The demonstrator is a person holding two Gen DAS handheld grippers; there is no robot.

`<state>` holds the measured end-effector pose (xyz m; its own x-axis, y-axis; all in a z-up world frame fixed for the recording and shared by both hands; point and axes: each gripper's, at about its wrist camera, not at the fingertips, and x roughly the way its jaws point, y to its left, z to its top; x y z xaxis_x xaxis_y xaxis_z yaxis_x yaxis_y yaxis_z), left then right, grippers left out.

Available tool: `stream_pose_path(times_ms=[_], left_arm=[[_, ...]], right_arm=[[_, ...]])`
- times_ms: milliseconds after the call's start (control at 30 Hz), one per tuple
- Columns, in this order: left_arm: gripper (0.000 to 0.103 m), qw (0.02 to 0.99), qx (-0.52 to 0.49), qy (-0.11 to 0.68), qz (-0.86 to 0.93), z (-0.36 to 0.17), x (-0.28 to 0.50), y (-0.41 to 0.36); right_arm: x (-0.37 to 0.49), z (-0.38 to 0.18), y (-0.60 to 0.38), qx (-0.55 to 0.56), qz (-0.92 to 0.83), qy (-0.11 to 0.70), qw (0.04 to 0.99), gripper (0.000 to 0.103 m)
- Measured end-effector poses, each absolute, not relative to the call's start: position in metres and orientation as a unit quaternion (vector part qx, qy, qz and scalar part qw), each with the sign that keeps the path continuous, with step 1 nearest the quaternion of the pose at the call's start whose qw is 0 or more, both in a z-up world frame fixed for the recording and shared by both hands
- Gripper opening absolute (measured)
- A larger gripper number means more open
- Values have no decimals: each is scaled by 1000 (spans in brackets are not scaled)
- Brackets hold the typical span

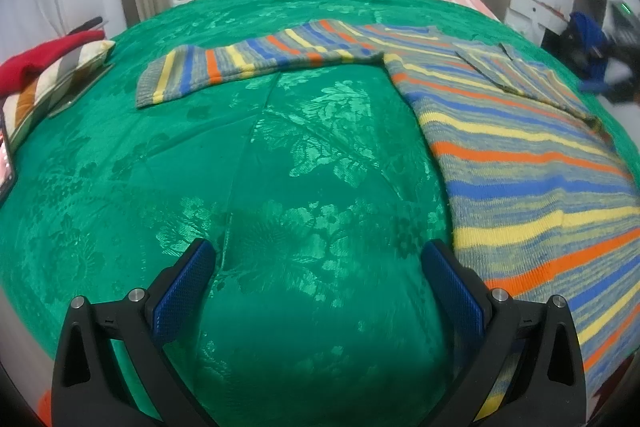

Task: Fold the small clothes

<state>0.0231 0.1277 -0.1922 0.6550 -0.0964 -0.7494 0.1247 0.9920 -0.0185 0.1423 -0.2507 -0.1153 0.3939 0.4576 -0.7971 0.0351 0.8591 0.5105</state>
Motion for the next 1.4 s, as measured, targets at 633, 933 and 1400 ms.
stream_pose_path(times_ms=[633, 933, 1400], left_arm=[[103, 915, 12, 400, -45, -193, 23, 125], [103, 915, 3, 403, -30, -192, 24, 123], [103, 912, 13, 408, -50, -194, 24, 125]], right_arm=[[-32, -158, -416, 103, -68, 434, 892, 103], [-28, -169, -399, 63, -84, 434, 895, 103], [-29, -172, -398, 58, -87, 435, 895, 103]])
